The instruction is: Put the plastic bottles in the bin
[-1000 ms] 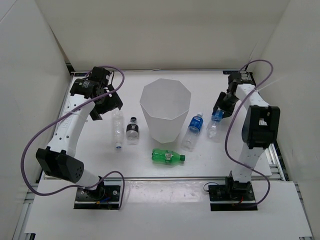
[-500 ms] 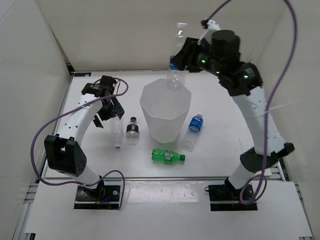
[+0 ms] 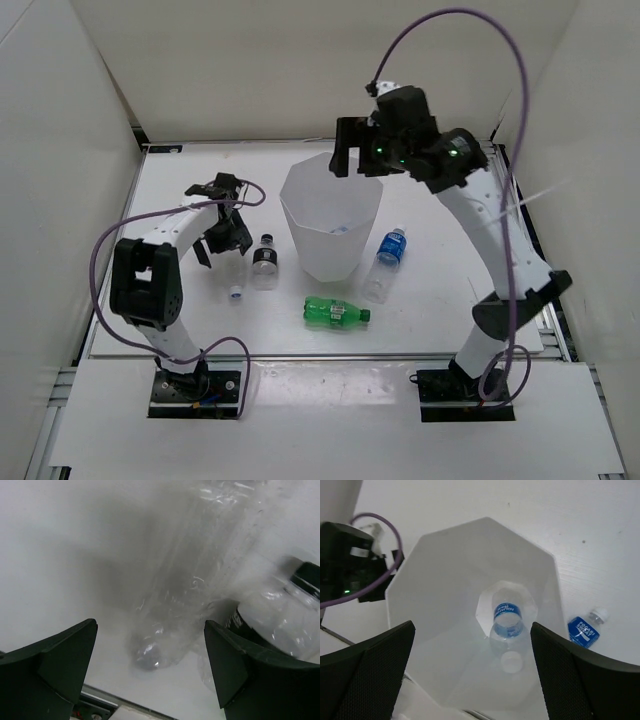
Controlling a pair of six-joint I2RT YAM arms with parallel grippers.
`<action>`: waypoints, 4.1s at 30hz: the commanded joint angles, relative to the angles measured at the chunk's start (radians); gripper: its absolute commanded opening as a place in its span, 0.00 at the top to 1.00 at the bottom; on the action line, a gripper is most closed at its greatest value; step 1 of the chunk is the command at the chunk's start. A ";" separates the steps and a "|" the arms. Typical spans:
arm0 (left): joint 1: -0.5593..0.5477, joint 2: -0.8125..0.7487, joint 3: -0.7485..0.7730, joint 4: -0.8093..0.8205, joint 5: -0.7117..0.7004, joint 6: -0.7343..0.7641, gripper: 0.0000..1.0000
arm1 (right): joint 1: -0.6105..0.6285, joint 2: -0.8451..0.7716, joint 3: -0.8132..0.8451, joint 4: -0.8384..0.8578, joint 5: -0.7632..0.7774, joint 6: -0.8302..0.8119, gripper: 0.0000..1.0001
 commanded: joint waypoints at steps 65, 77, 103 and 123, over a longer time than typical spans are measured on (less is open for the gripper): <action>-0.286 -0.433 0.249 -0.176 -0.365 -0.089 0.00 | -0.401 0.040 -0.827 0.174 -0.249 0.234 0.53; -0.086 -0.391 -0.168 0.296 0.055 -0.032 0.00 | -0.303 -0.117 -0.009 -0.013 -0.154 0.184 0.64; -0.105 0.108 -0.038 0.401 0.330 0.039 0.17 | -0.128 -0.173 -0.032 -0.041 -0.046 0.044 0.00; -0.123 -0.334 0.468 0.305 0.133 -0.097 0.50 | -0.073 -0.923 -1.178 0.380 0.087 -0.012 0.00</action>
